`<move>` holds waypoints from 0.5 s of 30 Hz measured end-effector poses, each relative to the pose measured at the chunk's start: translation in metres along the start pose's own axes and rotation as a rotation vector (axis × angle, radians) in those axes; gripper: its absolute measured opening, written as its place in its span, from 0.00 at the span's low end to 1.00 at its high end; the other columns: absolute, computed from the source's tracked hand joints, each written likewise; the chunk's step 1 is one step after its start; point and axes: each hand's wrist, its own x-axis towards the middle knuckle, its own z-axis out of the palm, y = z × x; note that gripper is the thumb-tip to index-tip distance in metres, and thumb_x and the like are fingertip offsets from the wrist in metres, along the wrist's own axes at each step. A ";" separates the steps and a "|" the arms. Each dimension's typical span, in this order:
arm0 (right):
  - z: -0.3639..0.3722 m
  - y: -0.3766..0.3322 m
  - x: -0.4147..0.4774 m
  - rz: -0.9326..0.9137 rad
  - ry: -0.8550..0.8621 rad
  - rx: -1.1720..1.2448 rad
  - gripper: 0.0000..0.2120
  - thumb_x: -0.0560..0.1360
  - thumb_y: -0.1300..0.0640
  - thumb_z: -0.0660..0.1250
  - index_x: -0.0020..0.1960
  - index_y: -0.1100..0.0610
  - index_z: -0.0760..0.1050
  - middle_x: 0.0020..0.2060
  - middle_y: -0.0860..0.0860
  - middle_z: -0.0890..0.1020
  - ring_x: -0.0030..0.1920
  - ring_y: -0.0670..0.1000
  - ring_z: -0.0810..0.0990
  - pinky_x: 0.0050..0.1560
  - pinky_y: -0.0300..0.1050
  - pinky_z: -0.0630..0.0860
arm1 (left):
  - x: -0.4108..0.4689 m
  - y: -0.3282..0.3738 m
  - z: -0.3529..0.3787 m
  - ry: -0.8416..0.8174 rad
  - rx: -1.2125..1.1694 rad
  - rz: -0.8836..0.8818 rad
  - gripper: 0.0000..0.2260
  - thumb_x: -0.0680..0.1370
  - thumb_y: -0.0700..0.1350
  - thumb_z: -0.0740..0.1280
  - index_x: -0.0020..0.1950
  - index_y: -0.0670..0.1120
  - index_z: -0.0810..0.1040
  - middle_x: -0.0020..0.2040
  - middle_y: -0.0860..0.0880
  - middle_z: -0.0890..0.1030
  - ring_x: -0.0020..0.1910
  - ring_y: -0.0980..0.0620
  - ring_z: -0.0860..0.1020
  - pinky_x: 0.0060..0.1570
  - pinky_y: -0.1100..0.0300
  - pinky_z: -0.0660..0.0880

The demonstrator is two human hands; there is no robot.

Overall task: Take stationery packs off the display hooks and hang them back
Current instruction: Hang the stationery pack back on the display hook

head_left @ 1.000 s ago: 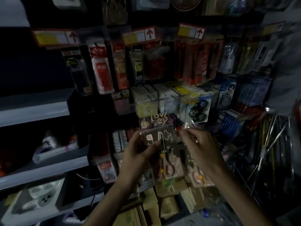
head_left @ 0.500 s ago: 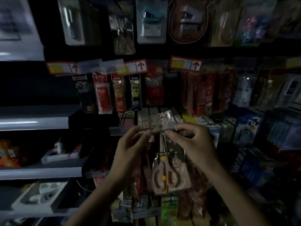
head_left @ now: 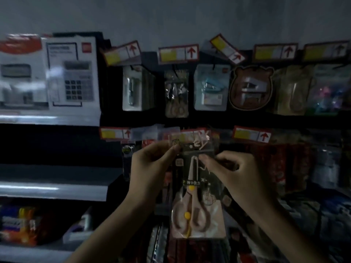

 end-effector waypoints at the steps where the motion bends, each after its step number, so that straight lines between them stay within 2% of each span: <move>1: 0.003 -0.006 0.010 0.027 0.001 0.005 0.28 0.75 0.29 0.66 0.28 0.50 0.71 0.22 0.46 0.71 0.23 0.47 0.70 0.28 0.47 0.65 | 0.009 0.004 -0.006 0.016 0.000 0.027 0.06 0.80 0.43 0.70 0.51 0.43 0.85 0.45 0.46 0.87 0.45 0.48 0.87 0.44 0.57 0.84; 3: 0.008 -0.020 0.028 0.083 -0.002 -0.041 0.35 0.74 0.25 0.62 0.28 0.54 0.61 0.22 0.46 0.61 0.23 0.47 0.62 0.27 0.45 0.60 | 0.028 0.011 -0.019 0.046 -0.022 0.051 0.06 0.79 0.44 0.71 0.51 0.43 0.86 0.45 0.47 0.88 0.44 0.48 0.87 0.44 0.57 0.83; 4: 0.009 -0.028 0.036 0.095 0.012 -0.086 0.36 0.73 0.24 0.61 0.28 0.54 0.59 0.22 0.46 0.59 0.22 0.46 0.61 0.27 0.43 0.59 | 0.037 0.015 -0.026 0.048 -0.033 0.056 0.06 0.79 0.45 0.71 0.51 0.44 0.86 0.45 0.47 0.87 0.45 0.48 0.87 0.45 0.55 0.84; 6: 0.011 -0.039 0.050 0.077 0.036 -0.140 0.34 0.72 0.27 0.66 0.25 0.54 0.67 0.21 0.49 0.66 0.20 0.46 0.68 0.25 0.44 0.64 | 0.057 0.021 -0.042 0.039 -0.041 0.086 0.06 0.79 0.44 0.71 0.52 0.44 0.85 0.45 0.47 0.87 0.46 0.48 0.87 0.46 0.53 0.84; 7: 0.011 -0.042 0.058 0.061 0.043 -0.159 0.28 0.72 0.32 0.69 0.26 0.52 0.75 0.25 0.49 0.74 0.22 0.46 0.75 0.25 0.43 0.68 | 0.067 0.023 -0.049 0.034 -0.043 0.108 0.06 0.80 0.44 0.71 0.52 0.43 0.86 0.45 0.47 0.88 0.46 0.49 0.87 0.46 0.53 0.84; 8: 0.012 -0.045 0.066 0.042 0.059 -0.181 0.19 0.72 0.37 0.73 0.30 0.49 0.82 0.32 0.45 0.80 0.29 0.46 0.80 0.29 0.40 0.72 | 0.077 0.026 -0.056 0.023 -0.048 0.125 0.06 0.80 0.43 0.71 0.52 0.43 0.86 0.45 0.47 0.88 0.46 0.49 0.87 0.45 0.55 0.84; 10: 0.012 -0.050 0.082 0.044 0.032 -0.228 0.03 0.74 0.50 0.76 0.42 0.43 0.86 0.42 0.36 0.82 0.43 0.38 0.81 0.43 0.38 0.73 | 0.094 0.030 -0.064 -0.009 -0.067 0.140 0.05 0.79 0.43 0.72 0.51 0.43 0.85 0.44 0.47 0.88 0.43 0.51 0.87 0.42 0.59 0.83; 12: 0.014 -0.052 0.094 0.104 -0.056 -0.193 0.13 0.76 0.59 0.75 0.48 0.39 0.85 0.46 0.32 0.82 0.48 0.35 0.79 0.52 0.42 0.73 | 0.108 0.032 -0.069 -0.036 -0.085 0.158 0.04 0.78 0.43 0.72 0.49 0.43 0.86 0.42 0.48 0.88 0.41 0.53 0.87 0.38 0.64 0.81; 14: 0.017 -0.054 0.104 0.150 -0.114 -0.130 0.17 0.76 0.62 0.74 0.51 0.39 0.85 0.48 0.35 0.84 0.48 0.41 0.83 0.51 0.44 0.77 | 0.119 0.035 -0.070 -0.046 -0.092 0.166 0.04 0.78 0.42 0.73 0.48 0.43 0.86 0.41 0.48 0.88 0.40 0.54 0.86 0.37 0.66 0.79; 15: 0.020 -0.056 0.109 0.162 -0.131 -0.085 0.16 0.75 0.62 0.76 0.52 0.40 0.85 0.48 0.37 0.86 0.47 0.43 0.85 0.48 0.41 0.79 | 0.124 0.036 -0.070 -0.046 -0.098 0.161 0.03 0.78 0.42 0.73 0.49 0.44 0.86 0.41 0.48 0.88 0.39 0.54 0.86 0.37 0.66 0.79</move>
